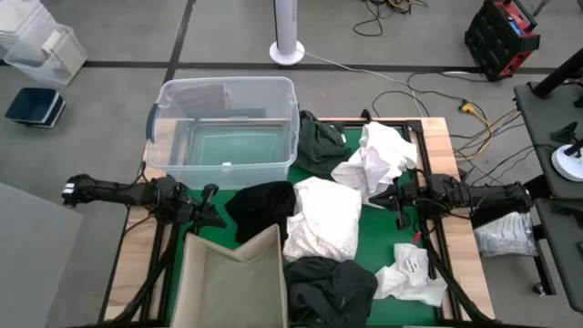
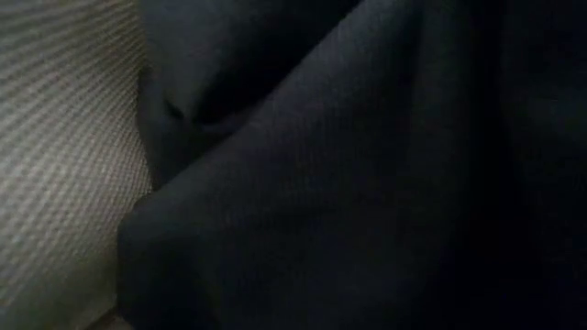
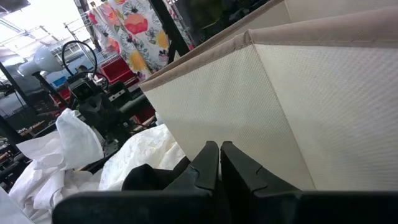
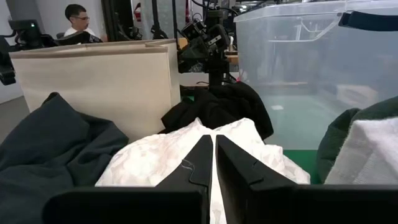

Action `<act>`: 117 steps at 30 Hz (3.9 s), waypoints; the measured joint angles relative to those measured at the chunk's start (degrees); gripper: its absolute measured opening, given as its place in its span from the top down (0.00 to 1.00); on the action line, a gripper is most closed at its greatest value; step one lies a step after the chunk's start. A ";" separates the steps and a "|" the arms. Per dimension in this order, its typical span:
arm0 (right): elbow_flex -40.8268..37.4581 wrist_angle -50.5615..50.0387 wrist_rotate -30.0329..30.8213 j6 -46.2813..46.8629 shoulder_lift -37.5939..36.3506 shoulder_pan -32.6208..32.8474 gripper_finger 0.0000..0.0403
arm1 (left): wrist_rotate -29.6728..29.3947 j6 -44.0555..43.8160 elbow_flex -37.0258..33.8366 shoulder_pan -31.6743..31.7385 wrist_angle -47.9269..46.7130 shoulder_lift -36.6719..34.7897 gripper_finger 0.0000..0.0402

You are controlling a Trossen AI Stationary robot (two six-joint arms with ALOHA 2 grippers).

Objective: Sort clothes

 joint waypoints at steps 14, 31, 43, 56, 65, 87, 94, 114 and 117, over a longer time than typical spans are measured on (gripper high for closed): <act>0.01 -0.01 0.00 -0.02 -0.02 0.01 0.97 | 0.00 0.00 0.00 0.00 -0.02 -0.02 1.00; 0.00 2.03 5.56 -21.87 -0.04 0.00 0.97 | 0.00 0.01 -0.01 0.00 0.00 -0.02 1.00; -0.01 1.75 5.51 -17.61 -0.02 -0.01 0.97 | -0.02 0.02 -0.02 0.00 -0.02 0.00 1.00; -0.01 1.77 5.54 -20.60 -0.02 -0.01 0.97 | -10.34 4.45 0.00 0.00 0.37 -0.02 1.00; -0.01 10.04 8.91 23.93 0.00 -0.01 0.97 | -18.80 3.41 -0.02 0.00 1.99 0.00 1.00; -0.01 11.89 -12.69 115.34 -0.02 0.01 0.97 | -21.95 -1.54 -0.02 0.00 10.56 -0.02 1.00; -0.01 11.90 -12.76 131.57 -0.02 0.01 0.97 | -19.18 -20.20 0.24 -0.09 11.85 0.03 1.00; 15.55 11.64 -4.94 117.74 0.00 -0.01 0.97 | -10.19 -61.58 -0.02 -0.04 19.96 -0.02 1.00; 15.52 11.61 -4.89 107.79 0.00 -0.01 0.97 | -9.85 -61.46 -0.02 -0.04 23.76 -0.02 1.00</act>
